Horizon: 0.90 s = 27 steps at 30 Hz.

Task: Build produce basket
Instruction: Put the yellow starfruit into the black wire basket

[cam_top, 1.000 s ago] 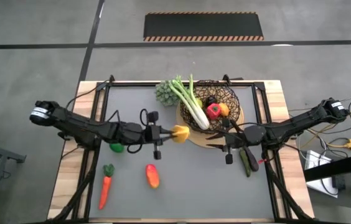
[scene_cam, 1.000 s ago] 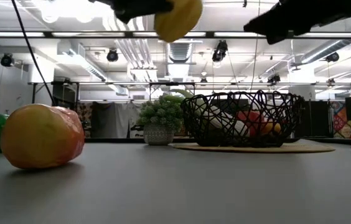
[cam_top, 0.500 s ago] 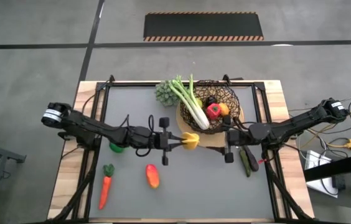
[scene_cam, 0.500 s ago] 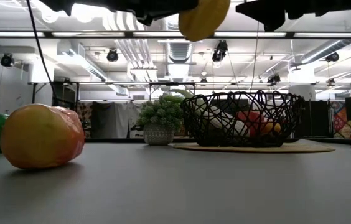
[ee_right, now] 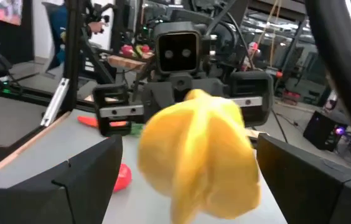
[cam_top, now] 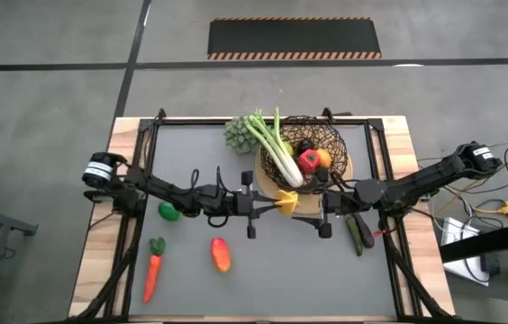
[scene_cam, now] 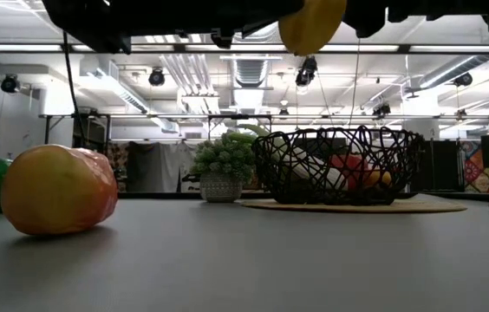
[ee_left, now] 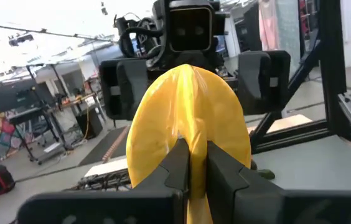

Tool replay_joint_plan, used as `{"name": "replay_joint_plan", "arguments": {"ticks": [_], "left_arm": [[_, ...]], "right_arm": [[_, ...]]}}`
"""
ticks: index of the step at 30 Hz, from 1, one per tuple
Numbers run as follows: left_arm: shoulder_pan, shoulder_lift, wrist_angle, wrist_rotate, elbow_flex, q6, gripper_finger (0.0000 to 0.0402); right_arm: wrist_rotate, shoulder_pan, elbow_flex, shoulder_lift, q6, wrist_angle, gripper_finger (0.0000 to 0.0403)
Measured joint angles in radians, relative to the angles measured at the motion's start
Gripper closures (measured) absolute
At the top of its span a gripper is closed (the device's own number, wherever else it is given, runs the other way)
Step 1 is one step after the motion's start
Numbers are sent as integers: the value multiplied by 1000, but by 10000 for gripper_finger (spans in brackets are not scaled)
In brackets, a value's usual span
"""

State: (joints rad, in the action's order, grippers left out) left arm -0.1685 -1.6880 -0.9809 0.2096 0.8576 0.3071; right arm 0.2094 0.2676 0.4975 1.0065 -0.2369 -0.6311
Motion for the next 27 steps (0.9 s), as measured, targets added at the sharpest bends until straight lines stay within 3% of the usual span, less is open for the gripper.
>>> {"name": "replay_joint_plan", "arguments": {"ticks": [10,20,27], "left_arm": [[2,-37,-37,-45,27,36,390],[4,-36,-38,-46,25,41,388],[4,-36,-29,-48,23,42,319]], "right_arm": [[23,-6,51,59,-10,1,61],[22,-6,51,56,7,5,168],[30,-6,51,56,35,16,173]]}}
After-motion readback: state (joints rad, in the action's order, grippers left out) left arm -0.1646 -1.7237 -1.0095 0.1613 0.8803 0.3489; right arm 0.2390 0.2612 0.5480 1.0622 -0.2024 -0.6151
